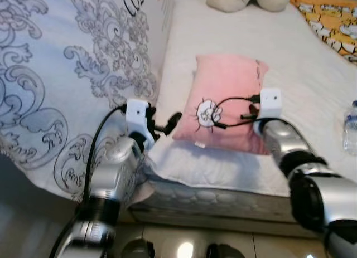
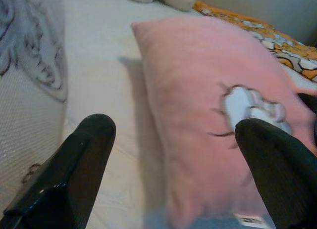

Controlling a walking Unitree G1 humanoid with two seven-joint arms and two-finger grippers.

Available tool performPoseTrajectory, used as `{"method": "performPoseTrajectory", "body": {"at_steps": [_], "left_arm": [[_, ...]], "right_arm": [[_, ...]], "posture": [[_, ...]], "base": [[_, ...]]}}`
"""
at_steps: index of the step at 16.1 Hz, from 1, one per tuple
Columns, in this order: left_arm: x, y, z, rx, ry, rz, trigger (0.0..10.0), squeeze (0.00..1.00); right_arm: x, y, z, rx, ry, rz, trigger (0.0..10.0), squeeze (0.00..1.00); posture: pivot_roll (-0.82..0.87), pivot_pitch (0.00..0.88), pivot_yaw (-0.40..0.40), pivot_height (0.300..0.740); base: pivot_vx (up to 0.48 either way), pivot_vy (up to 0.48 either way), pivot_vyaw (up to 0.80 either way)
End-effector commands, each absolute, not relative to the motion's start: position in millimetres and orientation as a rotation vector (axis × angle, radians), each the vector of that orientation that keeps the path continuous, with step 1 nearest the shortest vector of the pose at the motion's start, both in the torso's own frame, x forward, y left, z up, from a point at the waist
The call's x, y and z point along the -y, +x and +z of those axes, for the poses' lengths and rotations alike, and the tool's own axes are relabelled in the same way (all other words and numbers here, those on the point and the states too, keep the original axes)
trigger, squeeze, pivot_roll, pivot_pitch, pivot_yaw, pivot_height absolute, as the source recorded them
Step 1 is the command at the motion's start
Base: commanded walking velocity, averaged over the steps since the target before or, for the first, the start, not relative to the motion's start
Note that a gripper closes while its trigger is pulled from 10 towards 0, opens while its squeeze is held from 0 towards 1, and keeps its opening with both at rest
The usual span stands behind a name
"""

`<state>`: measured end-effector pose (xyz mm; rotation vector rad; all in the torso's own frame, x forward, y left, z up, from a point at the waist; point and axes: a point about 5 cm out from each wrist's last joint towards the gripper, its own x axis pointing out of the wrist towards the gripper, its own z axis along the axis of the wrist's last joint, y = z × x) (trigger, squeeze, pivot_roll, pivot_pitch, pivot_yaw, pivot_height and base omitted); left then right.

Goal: Clean up the room

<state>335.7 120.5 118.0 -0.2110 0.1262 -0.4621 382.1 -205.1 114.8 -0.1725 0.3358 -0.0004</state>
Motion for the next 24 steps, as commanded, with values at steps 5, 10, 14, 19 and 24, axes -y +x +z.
{"method": "performPoseTrajectory", "body": {"at_steps": [5,10,14,19,24], "left_arm": [[-105.8,356.1,101.7,-0.227,-0.339,-0.495,10.0,1.0],[-80.4,354.6,83.9,-0.342,-0.317,-0.532,10.0,1.0],[-66.8,355.9,83.3,-0.36,-0.359,-0.524,10.0,1.0],[-58.3,361.3,96.6,-0.316,-0.369,-0.587,10.0,1.0],[-27.2,341.3,85.3,-0.377,-0.379,-0.828,10.0,0.0]], "right_arm": [[226.9,373.2,112.4,-0.29,-0.223,0.044,10.0,0.0],[230.9,360.3,96.0,-0.273,-0.061,0.077,10.0,0.0],[233.7,355.8,95.5,-0.244,-0.06,0.122,10.0,0.0],[230.8,350.2,90.4,-0.255,-0.115,0.208,10.0,0.0],[226.7,349.8,92.7,-0.272,-0.146,0.302,10.0,0.0]], "posture": [[-0.07,0.142,0.05,0.74],[-0.12,0.167,0.079,0.74],[-0.16,0.201,0.102,0.74],[-0.18,0.197,0.117,0.74],[-0.2,0.183,0.118,0.74]], "base": [[0.0,0.0,0.0],[0.0,0.0,0.0],[0.0,0.0,0.0],[0.0,0.0,0.0],[0.0,0.0,0.0]]}}
